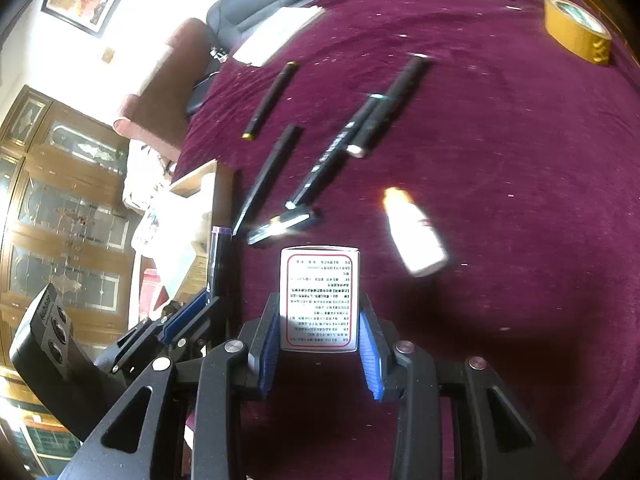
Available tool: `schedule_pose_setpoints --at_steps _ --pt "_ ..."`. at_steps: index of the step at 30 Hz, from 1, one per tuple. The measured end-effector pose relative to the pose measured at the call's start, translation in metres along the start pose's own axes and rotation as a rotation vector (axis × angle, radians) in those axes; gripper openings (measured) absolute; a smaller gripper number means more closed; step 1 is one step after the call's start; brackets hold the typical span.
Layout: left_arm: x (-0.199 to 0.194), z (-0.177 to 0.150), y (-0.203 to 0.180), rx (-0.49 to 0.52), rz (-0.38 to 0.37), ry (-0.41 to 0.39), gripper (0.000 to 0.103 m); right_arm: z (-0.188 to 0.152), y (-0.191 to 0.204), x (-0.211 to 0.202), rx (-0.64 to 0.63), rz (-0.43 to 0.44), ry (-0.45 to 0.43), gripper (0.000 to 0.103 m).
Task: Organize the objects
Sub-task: 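Carry marker and white box into the cardboard box while both grippers release them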
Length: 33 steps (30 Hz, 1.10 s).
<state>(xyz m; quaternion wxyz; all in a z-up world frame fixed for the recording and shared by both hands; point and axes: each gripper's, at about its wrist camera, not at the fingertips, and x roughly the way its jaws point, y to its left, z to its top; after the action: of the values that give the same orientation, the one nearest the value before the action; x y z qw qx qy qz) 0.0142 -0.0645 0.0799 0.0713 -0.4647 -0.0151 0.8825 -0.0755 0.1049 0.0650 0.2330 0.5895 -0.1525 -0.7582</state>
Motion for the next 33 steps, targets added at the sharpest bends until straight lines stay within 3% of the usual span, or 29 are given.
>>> schedule_pose_setpoints --at_steps 16,25,33 --pt "-0.041 -0.014 0.072 -0.097 0.022 -0.044 0.014 -0.01 0.075 0.036 -0.104 0.04 0.034 0.04" --pt "-0.056 -0.038 0.123 -0.19 0.047 -0.038 0.014 -0.03 0.122 0.068 -0.218 0.046 0.113 0.04" --pt "-0.056 -0.049 0.142 -0.228 0.031 -0.035 0.015 -0.06 0.159 0.103 -0.379 -0.011 0.204 0.04"
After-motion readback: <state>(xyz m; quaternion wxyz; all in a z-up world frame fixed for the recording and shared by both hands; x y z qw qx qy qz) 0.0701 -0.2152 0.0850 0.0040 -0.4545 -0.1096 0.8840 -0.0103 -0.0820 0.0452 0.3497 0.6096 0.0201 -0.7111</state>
